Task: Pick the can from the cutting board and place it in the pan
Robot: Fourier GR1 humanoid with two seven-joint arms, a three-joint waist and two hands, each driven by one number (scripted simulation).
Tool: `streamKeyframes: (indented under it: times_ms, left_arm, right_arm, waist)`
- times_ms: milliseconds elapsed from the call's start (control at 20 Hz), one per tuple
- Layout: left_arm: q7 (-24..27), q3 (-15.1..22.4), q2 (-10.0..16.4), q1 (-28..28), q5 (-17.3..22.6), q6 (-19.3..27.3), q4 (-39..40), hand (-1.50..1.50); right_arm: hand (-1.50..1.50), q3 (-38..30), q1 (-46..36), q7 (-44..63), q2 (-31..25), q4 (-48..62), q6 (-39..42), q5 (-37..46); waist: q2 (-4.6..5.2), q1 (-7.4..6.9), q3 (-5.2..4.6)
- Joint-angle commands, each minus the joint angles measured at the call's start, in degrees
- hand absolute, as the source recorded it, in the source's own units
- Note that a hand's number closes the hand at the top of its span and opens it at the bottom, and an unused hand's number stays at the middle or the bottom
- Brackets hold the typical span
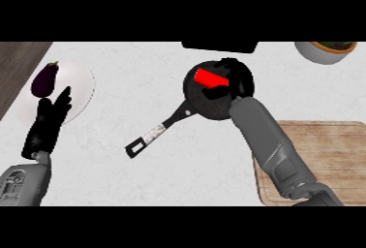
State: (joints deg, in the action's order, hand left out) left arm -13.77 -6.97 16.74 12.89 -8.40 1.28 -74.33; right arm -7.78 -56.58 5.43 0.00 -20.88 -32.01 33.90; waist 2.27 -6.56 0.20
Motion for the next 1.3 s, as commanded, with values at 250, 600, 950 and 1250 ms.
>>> streamKeyframes:
  times_ms: [250,600,950,1250]
  left_arm:
    - [-1.76,0.5,-0.31,2.64,0.0,-0.46,-0.1,0.0]
    - [-1.93,1.09,-1.89,3.41,-1.23,1.43,1.39,0.0]
    - [-0.95,-1.16,-0.11,-1.53,-0.67,1.51,-0.44,0.0]
    - [-0.25,-3.37,1.46,-3.35,-0.03,0.8,1.0,0.0]
  right_arm:
    - [-1.5,-3.28,-2.3,-10.97,0.0,5.21,-4.28,-8.3]
    - [-1.5,-7.8,-2.79,-21.77,0.0,3.62,-10.09,-16.6]
    - [-1.5,-12.84,-3.64,-22.7,-2.05,5.56,-12.39,-19.12]
    - [-1.5,-15.1,5.29,-28.89,-5.29,-1.02,-7.07,-23.33]
  waist:
    - [0.24,-0.86,0.05]
    - [-0.02,-0.15,0.03]
    - [-1.19,3.35,-0.12]
    - [-2.14,6.31,-0.16]
